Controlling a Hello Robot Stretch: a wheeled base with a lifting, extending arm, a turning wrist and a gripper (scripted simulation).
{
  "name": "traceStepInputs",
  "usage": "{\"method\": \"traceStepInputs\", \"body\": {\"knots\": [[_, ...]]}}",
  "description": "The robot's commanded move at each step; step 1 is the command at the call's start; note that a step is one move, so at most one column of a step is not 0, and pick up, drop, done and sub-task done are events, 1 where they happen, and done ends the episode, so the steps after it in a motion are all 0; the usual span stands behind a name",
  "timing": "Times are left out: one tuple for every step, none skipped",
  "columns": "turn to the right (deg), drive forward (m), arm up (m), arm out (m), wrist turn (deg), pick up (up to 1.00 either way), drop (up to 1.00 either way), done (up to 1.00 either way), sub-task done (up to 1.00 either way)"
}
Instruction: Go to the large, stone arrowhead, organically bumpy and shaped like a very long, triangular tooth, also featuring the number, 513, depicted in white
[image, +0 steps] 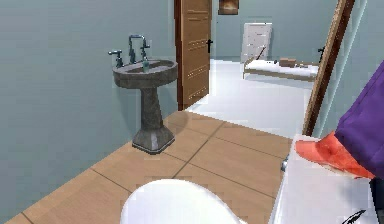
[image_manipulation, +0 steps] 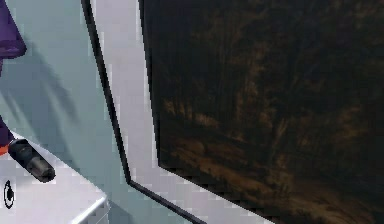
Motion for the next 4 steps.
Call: {"method": "traceStepInputs", "body": {"knots": [[45.0, 0.0, 0.0, 0.0, 0.0, 0.0, 0.0, 0.0, 0.0], [27.0, 0.0, 0.0, 0.0, 0.0, 0.0, 0.0, 0.0, 0.0], [-45.0, 0.0, 0.0, 0.0, 0.0, 0.0, 0.0, 0.0, 0.0], [18.0, 0.0, 0.0, 0.0, 0.0, 0.0, 0.0, 0.0, 0.0]]}}
